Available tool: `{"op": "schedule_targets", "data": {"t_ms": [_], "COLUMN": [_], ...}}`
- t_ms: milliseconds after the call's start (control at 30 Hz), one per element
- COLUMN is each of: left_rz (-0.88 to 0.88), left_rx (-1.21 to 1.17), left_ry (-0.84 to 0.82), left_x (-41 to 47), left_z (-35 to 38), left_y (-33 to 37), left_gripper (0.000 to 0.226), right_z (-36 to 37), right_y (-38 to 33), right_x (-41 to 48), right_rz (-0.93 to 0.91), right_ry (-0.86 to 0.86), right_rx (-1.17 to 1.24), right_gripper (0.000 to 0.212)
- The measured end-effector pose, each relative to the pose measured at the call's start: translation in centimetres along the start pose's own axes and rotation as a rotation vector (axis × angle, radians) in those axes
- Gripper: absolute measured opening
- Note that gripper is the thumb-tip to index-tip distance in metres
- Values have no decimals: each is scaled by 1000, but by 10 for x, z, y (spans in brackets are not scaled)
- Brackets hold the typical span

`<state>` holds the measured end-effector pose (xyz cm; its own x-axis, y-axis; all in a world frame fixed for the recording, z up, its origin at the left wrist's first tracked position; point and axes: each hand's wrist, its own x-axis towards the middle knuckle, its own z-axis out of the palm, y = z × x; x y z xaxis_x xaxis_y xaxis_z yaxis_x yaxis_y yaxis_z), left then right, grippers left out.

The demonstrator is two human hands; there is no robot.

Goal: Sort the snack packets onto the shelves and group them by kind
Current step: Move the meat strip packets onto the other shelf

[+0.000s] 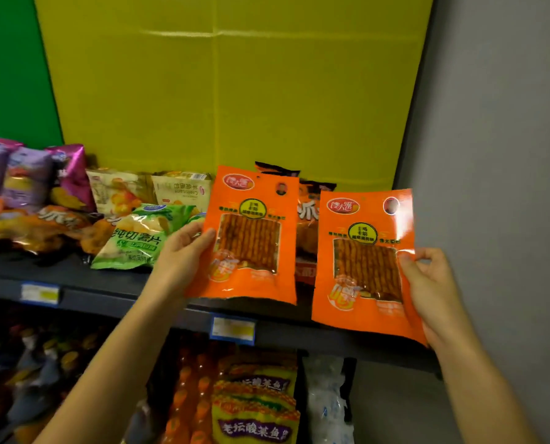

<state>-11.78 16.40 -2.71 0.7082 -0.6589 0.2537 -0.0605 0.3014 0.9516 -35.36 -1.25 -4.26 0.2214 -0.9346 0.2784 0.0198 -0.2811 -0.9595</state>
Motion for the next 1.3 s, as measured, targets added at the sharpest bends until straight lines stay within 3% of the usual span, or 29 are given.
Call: {"op": "schedule_targets", "data": {"t_ms": [233, 433, 733, 967, 1300], "left_rz": [35, 3, -3, -2, 13], "left_rx": [48, 110, 184, 210, 245], "left_ry": [502, 667, 724, 745, 743], "left_x": [-31, -65, -95, -103, -63], "left_z": [-150, -252, -405, -513, -636], "left_y": [12, 18, 54, 79, 92], "left_gripper": [22, 16, 19, 18, 19], "right_z": [110, 214, 380, 496, 648], "right_y": [-11, -28, -48, -70, -96], "right_x": [-15, -57, -151, -219, -248], "right_rz": [2, 6, 39, 51, -105], "right_ry": [-243, -400, -555, -634, -634], "right_rx": [49, 85, 235, 222, 218], "right_gripper": [18, 28, 4, 9, 10]}}
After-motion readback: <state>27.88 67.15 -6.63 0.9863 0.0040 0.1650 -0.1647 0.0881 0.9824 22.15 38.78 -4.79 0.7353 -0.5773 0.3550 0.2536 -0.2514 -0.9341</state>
